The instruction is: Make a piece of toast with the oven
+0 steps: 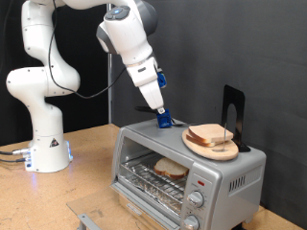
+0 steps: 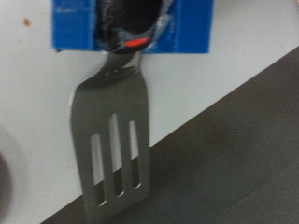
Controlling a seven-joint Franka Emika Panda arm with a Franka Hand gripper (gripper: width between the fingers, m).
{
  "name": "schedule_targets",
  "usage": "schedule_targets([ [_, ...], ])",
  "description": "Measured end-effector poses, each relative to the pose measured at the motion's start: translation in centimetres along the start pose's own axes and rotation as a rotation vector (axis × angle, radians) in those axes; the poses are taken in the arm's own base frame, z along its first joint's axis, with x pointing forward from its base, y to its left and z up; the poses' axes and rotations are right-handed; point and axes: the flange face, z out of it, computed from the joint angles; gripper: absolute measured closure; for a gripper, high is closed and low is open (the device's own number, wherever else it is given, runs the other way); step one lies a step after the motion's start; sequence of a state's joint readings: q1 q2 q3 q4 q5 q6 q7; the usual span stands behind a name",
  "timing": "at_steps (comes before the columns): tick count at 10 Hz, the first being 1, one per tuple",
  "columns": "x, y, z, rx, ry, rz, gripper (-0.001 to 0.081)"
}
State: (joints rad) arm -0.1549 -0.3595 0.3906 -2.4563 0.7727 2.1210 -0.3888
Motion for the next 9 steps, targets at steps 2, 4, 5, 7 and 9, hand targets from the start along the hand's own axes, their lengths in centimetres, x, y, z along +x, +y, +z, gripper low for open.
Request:
schedule_targets([
  [2,-1.6,1.7,-0.8,0.075,-0.019,0.057,-0.0002],
  [4,-3.6,4.2,-2.7,0.134,0.010,0.113,-0.0002],
  [5,-4.5,5.4,-3.8,0.155,0.025,0.119,-0.0002],
  [7,-6.3,7.6,-5.9,0.190,0.061,0.106,-0.0002],
  [9,-8.0,9.8,-7.9,0.198,0.112,0.108,-0.0002],
])
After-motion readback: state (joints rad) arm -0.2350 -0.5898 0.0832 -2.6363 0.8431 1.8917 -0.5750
